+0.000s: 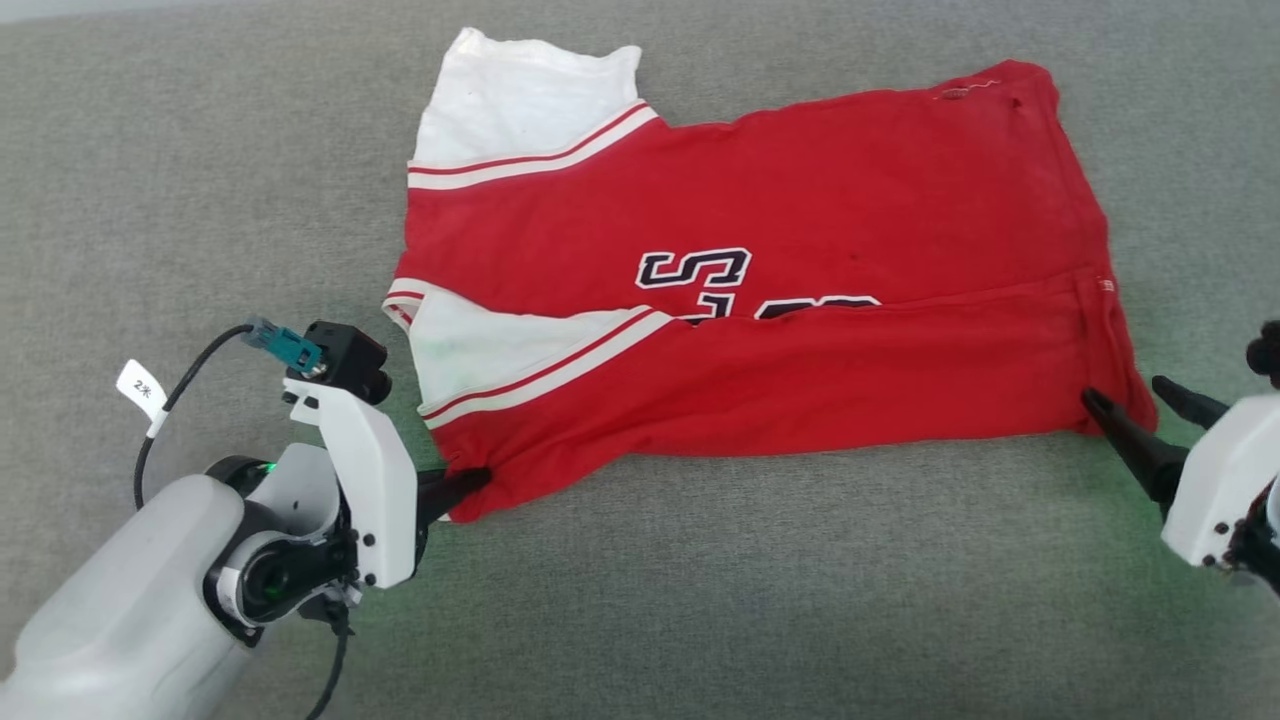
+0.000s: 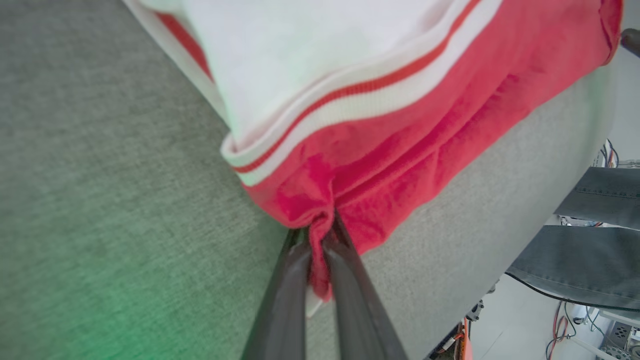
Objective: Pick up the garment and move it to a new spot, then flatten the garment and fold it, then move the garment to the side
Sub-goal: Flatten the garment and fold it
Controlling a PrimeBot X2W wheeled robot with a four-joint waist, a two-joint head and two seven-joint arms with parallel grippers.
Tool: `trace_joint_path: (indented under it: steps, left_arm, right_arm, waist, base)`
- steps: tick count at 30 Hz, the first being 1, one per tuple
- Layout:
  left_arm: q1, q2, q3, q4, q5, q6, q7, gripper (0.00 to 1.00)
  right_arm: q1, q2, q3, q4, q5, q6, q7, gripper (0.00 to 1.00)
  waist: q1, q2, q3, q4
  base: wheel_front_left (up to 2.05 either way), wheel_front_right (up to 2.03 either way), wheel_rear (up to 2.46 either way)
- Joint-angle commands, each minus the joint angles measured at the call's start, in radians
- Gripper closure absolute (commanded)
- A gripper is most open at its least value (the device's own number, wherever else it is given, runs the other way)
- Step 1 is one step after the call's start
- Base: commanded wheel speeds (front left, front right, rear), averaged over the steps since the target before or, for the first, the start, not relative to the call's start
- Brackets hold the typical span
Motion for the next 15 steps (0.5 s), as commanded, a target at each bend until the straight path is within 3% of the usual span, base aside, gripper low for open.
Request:
trace_joint_path:
  steps: [1, 10, 12, 15]
  left_arm:
    - [0.030, -0.024, -0.026, 0.008, 0.006, -0.008, -0.004, 1.00]
    - [-0.002, -0.072, -0.037, 0.019, 0.046, -0.039, -0.068, 1.00]
    - [-0.009, -0.080, -0.040, 0.034, 0.051, -0.044, -0.079, 1.00]
    - [-0.012, -0.088, -0.039, 0.055, 0.052, -0.052, -0.098, 1.00]
  right_arm:
    - [-0.023, -0.022, 0.014, 0.005, -0.015, 0.000, 0.034, 0.00]
    - [-0.091, -0.087, 0.087, 0.089, -0.021, 0.000, 0.198, 0.00]
    - [-0.093, -0.086, 0.098, 0.103, -0.011, 0.000, 0.209, 1.00]
    - [-0.084, -0.090, 0.105, 0.117, 0.001, 0.000, 0.206, 1.00]
  waist:
    - [0.0000, -0.0001, 0.005, 0.010]
    - [0.0000, -0.0001, 0.055, 0.064]
    - [0.0000, -0.0001, 0.058, 0.069]
    - [0.0000, -0.0001, 0.051, 0.072]
  base:
    - [0.00, 0.00, 0.00]
    - [0.00, 0.00, 0.00]
    - [0.00, 0.00, 0.00]
    - [0.00, 0.00, 0.00]
